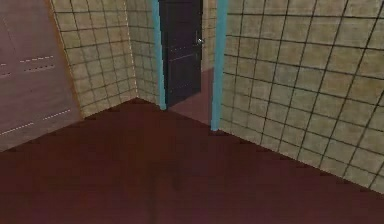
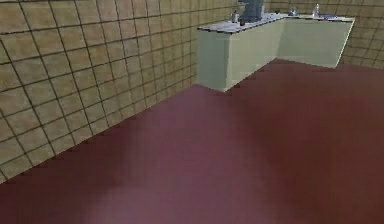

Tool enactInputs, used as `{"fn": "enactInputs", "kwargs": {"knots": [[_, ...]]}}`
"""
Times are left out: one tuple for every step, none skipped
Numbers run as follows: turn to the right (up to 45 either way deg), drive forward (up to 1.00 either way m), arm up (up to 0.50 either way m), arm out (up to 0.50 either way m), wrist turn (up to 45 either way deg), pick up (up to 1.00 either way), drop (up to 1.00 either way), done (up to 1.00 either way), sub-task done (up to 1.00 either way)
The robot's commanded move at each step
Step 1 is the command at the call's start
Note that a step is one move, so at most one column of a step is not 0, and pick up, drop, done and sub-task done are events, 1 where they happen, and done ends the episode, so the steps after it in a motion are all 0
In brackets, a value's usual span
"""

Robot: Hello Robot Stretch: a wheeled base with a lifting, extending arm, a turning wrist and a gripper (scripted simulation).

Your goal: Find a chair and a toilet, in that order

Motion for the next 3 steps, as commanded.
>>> {"fn": "enactInputs", "kwargs": {"knots": [[33.0, 0.00, 0.00, 0.00, 0.0, 0.00, 0.00, 0.00, 0.00], [0.0, 0.20, 0.00, 0.00, 0.0, 0.00, 0.00, 0.00, 0.00], [-36.0, 0.00, 0.00, 0.00, 0.0, 0.00, 0.00, 0.00, 0.00]]}}
